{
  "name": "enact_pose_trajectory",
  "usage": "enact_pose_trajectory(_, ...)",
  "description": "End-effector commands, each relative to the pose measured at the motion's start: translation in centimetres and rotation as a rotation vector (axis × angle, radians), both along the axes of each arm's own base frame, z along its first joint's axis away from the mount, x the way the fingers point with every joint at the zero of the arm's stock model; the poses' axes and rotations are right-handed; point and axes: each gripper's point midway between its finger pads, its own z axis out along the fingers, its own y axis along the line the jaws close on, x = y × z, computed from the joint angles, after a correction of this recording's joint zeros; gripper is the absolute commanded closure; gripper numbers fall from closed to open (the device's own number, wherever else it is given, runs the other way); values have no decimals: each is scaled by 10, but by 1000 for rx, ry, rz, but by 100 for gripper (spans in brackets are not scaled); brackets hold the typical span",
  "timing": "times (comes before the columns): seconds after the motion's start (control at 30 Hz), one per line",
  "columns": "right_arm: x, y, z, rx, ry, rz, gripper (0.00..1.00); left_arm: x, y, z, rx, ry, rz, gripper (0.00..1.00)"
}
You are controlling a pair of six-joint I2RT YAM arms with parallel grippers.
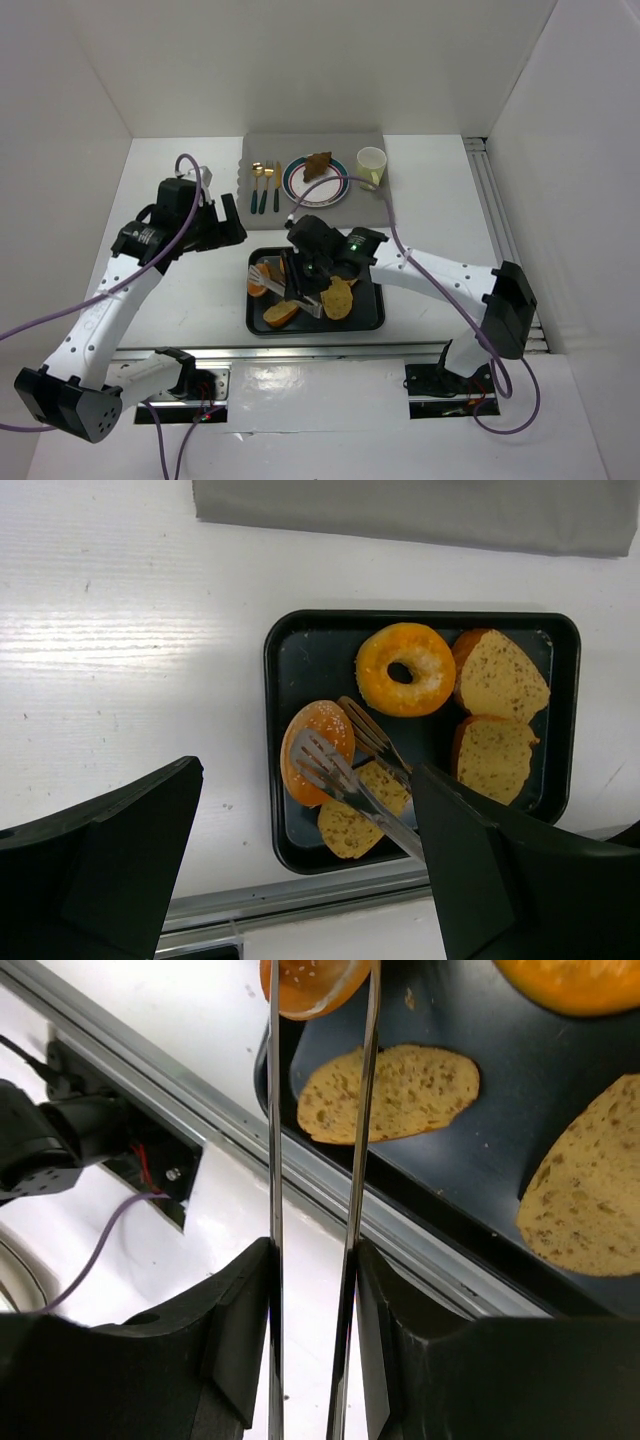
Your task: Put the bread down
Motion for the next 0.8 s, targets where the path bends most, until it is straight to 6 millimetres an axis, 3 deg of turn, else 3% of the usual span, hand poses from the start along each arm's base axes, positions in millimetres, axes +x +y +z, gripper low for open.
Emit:
enact_pose_trajectory(0.0, 11, -6, 41, 46, -78, -16, 66, 10, -1, 38, -39, -118, -2, 1)
enact_pose_trajectory(0.13, 47, -20, 60, 19, -172, -81, 66, 12, 2, 51, -27, -148, 7, 1)
enact_pose_trajectory(0.27, 98, -41, 88, 12, -302, -217, 66, 13, 3, 60, -39, -168, 7, 1)
enact_pose_trajectory(0.33, 128, -55, 105, 29, -371, -281, 66, 13, 1, 61, -47, -166, -2, 1)
enact_pose_trajectory(0.43, 166, -76, 109, 9, -433, -372, 66, 15, -4, 54, -54, -141, -18, 1)
enact_pose_trajectory(0.57, 206, -95, 102, -4, -476, -441, 66, 16, -6, 40, -55, -114, -27, 1)
enact_pose_trajectory(0.63, 224, -102, 88, -29, -461, -445, 66, 19, -9, 35, -57, -92, -35, 1)
enact_pose_trajectory(0.77, 247, -104, 72, -50, -461, -442, 66, 23, -10, 32, -57, -94, -35, 1)
